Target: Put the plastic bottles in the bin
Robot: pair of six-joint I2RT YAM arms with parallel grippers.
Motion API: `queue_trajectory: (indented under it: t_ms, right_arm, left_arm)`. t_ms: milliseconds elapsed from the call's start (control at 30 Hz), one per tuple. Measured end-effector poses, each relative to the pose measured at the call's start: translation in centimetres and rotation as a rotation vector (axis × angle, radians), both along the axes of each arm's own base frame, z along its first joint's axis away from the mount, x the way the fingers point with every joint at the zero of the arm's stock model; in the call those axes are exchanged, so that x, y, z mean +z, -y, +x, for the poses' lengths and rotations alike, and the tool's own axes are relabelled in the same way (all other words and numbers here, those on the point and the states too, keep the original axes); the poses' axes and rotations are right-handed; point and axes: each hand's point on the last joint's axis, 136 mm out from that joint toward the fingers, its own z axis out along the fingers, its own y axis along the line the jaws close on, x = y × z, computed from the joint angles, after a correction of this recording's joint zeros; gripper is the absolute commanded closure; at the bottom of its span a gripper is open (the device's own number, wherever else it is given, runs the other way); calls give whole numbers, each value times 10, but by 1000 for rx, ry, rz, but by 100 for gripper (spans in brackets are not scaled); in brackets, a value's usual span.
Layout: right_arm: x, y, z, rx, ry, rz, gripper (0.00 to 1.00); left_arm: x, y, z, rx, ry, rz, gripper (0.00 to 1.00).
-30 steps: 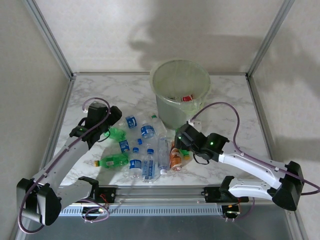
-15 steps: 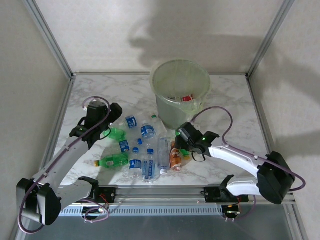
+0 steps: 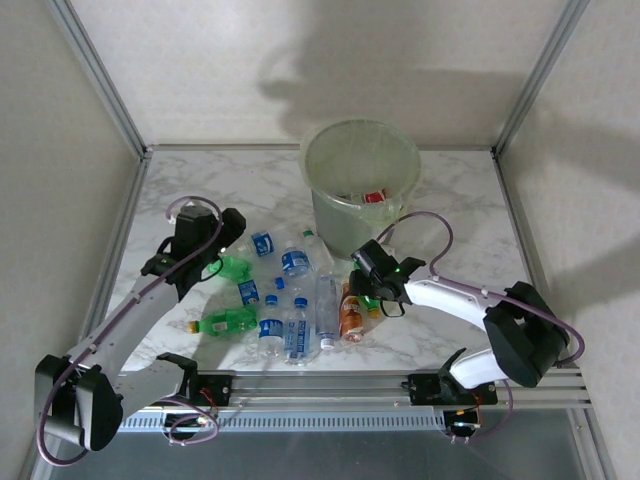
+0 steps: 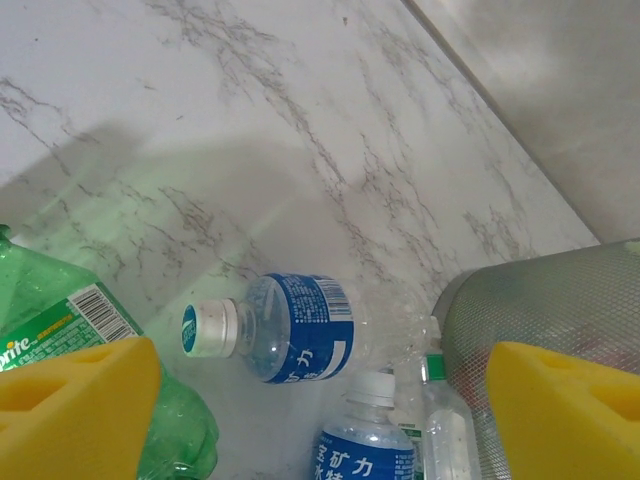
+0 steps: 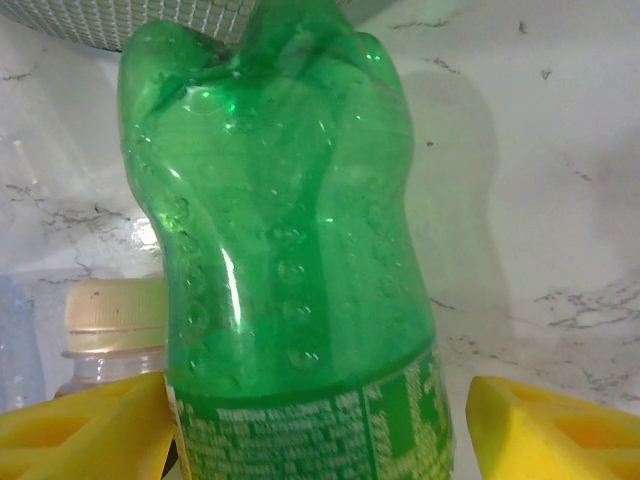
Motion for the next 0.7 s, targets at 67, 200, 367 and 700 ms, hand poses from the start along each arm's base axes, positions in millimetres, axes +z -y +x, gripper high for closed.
queue_trajectory:
  t_ms: [67, 200, 367, 700]
  right_arm:
    - [-3, 3, 2, -9, -3, 5, 29]
    - [-11, 8, 4, -27, -16, 3, 32]
    - [-18, 8, 0, -23, -31, 7, 38]
    - [-10, 15, -6, -34, -11, 21, 48]
  left_arm:
    - [0, 0, 0, -1, 1, 0, 16]
    - [1, 1, 1, -3, 8, -4, 16]
    - [3, 3, 2, -7, 15, -6, 16]
    - [-1, 4, 1, -17, 9, -11, 16]
